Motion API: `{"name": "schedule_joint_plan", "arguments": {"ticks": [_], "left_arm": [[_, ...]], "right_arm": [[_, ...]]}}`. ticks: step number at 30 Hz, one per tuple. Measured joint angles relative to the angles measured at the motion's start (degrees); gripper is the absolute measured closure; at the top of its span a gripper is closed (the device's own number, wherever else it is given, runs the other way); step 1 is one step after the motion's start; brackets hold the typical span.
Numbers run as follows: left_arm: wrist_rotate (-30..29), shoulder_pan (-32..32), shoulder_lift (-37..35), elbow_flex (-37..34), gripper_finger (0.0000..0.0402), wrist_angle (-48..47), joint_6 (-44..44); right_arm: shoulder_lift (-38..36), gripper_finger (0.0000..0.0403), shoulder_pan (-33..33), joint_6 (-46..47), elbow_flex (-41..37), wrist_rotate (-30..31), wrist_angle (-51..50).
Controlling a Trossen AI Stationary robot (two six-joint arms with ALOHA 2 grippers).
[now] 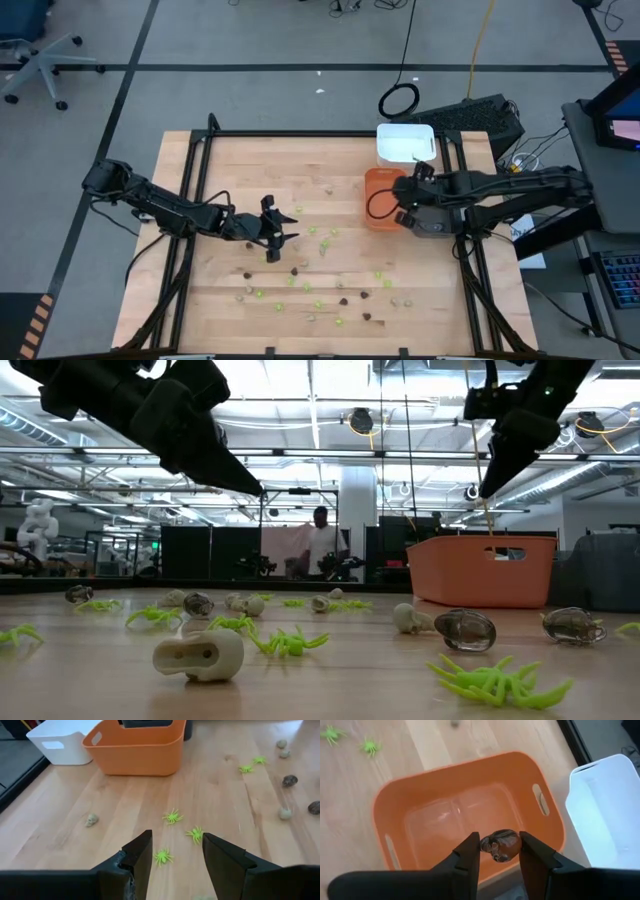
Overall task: Sort Halloween decoration
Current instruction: Put the black skull toy into the orange bin
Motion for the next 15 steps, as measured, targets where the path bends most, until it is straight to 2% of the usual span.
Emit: {"name": "schedule_joint_plan", "arguments": {"ticks": [7,15], "left_arm": [[-0.34,0.64,0.0,0.0,0.0228,0.24,1.82],[-0.5,1.37,0.0,0.0,0.0228,0.5,1.32]], "right_arm": [[3.22,0.0312,-0.02,0.75,-0.02,0.25,1.86],[11.49,0.0312,-0.13,2.83,-0.04,1.57,6.04]]}}
